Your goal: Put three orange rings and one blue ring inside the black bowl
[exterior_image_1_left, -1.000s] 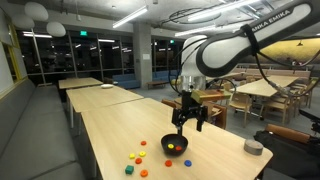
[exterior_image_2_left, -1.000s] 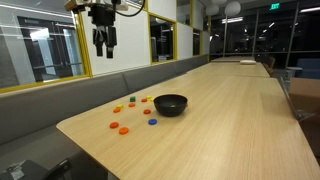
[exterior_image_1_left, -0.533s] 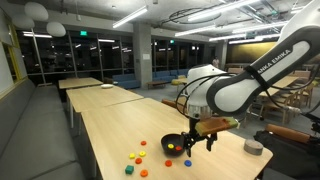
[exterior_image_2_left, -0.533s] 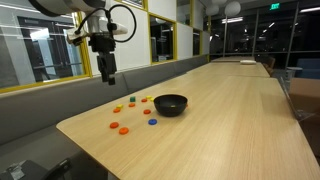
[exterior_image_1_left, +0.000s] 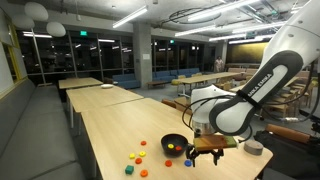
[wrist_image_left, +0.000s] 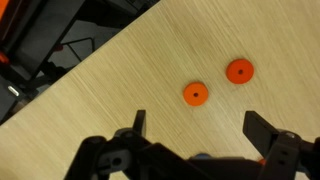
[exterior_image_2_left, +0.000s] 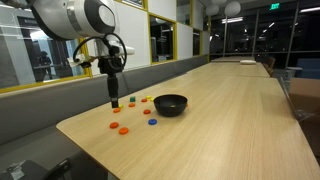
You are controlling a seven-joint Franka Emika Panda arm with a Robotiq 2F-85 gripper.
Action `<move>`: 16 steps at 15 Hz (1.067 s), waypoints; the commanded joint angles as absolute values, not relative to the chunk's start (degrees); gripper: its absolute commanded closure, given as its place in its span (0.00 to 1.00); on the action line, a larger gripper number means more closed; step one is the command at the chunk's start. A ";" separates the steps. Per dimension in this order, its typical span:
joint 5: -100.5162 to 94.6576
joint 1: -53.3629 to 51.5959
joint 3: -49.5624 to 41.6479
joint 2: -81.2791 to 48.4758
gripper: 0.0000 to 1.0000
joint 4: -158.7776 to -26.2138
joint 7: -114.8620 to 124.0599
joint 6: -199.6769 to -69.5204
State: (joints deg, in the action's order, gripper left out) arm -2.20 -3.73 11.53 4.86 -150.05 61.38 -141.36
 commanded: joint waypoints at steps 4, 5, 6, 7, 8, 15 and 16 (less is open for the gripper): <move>-3.72 -4.96 10.50 1.31 0.00 -152.97 75.88 -148.97; -3.81 -5.13 10.36 0.76 0.00 -153.22 77.53 -149.87; -4.05 -5.25 10.16 -0.12 0.00 -153.42 79.30 -150.96; -4.49 -5.36 9.98 -0.83 0.00 -153.62 80.97 -152.04; -5.10 -5.48 9.72 -1.82 0.00 -153.87 82.65 -153.45; -5.73 -8.27 6.77 -9.30 0.00 -152.31 88.30 -158.41; -5.23 -8.78 6.37 -9.98 0.00 -151.88 88.25 -158.96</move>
